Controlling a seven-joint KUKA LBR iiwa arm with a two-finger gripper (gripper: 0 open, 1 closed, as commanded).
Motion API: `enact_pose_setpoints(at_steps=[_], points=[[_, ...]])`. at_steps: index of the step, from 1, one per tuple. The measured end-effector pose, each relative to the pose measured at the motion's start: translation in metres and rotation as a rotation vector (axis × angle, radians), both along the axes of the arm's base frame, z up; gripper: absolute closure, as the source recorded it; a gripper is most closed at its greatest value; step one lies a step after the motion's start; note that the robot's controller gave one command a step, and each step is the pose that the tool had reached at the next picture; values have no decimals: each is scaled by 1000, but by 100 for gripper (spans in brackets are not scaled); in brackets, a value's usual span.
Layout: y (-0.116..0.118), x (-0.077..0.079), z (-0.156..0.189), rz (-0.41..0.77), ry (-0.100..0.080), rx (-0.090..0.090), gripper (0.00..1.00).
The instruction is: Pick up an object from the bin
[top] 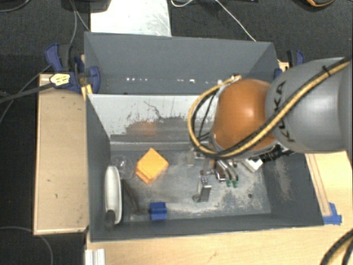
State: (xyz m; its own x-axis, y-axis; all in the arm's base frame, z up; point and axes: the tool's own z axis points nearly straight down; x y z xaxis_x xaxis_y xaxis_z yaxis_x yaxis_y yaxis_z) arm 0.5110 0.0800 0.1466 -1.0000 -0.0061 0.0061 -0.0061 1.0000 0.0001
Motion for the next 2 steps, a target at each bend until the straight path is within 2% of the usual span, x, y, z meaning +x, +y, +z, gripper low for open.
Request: enact_pose_setpoints(at_steps=[1,2], points=[[0,2,4,-5,-8,1,0],[74,63,-79,188,-1,4,0]])
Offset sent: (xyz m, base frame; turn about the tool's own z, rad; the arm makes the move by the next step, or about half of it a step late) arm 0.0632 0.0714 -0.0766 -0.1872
